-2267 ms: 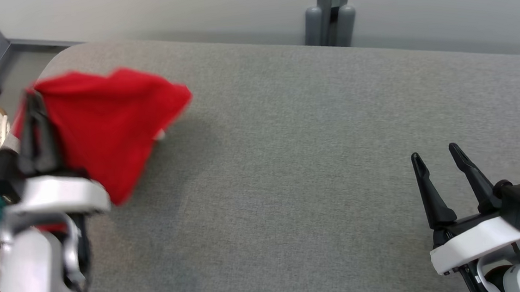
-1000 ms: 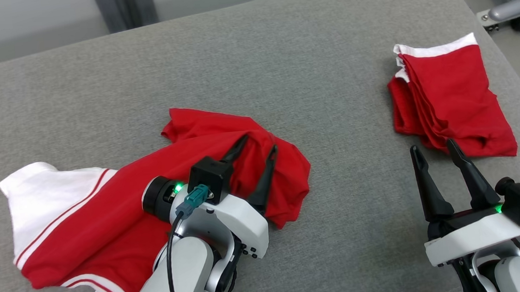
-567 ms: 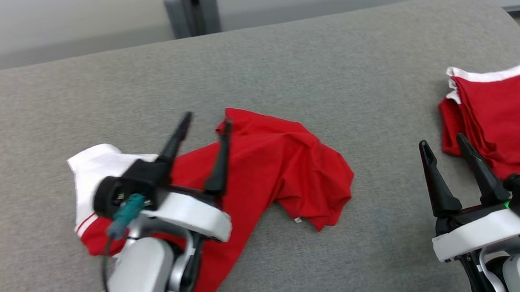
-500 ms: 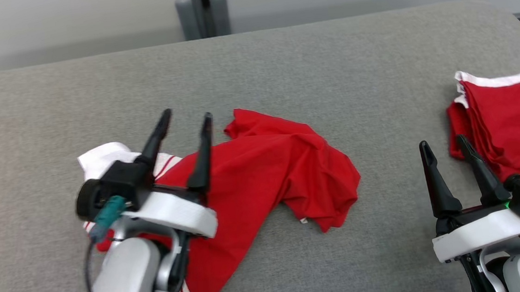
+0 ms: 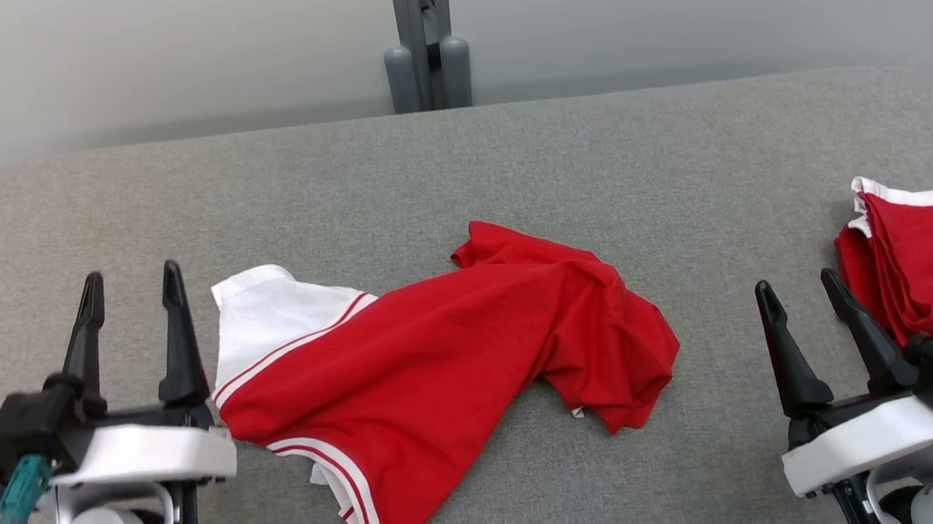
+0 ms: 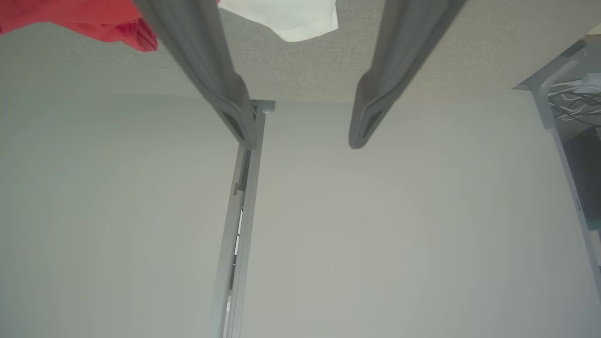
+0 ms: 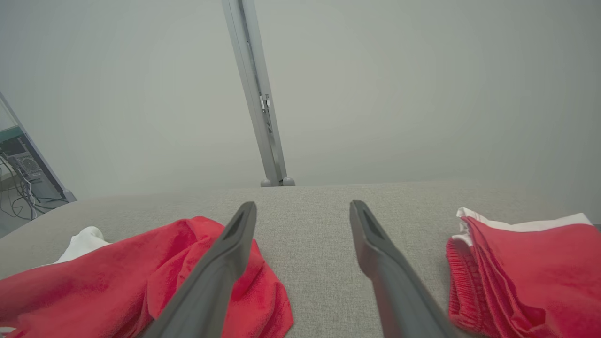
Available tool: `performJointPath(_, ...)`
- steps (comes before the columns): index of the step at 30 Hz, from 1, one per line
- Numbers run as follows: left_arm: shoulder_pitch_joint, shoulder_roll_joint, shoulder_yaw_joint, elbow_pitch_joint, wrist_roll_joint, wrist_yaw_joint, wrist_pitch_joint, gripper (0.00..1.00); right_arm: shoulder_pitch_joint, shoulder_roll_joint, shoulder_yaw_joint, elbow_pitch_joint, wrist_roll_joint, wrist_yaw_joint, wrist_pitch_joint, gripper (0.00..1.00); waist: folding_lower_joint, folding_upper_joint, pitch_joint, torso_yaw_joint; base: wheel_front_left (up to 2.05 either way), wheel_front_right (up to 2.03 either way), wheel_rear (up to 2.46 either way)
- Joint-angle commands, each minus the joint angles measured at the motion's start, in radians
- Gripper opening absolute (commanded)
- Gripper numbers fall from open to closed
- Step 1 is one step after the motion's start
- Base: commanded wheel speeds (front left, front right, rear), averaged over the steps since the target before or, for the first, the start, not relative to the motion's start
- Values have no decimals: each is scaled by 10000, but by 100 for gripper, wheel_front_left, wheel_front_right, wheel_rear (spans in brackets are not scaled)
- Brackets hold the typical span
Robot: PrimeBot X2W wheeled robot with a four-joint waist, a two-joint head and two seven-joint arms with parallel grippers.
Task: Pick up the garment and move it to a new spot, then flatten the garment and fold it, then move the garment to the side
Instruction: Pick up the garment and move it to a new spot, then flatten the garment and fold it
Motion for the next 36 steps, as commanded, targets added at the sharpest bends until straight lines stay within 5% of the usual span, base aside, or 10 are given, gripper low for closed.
performJointPath(1, 229, 71, 92, -98, 2, -35, -69, 100, 159, -54, -69, -33, -72, 2, 66, 100, 0, -1, -138, 63, 0, 0, 0)
performJointPath(15, 2327, 64, 168, -565, 793, -89, -192, 100, 1018, -52, -136, -364, -162, 2, 432, 100, 0, -1, -906, 268, 0, 0, 0)
performJointPath(36, 2420, 162, -99, -439, 1050, 116, -19, 100, 1336, -51, -124, -513, -73, 2, 560, 100, 0, -1, -1321, 337, 0, 0, 0)
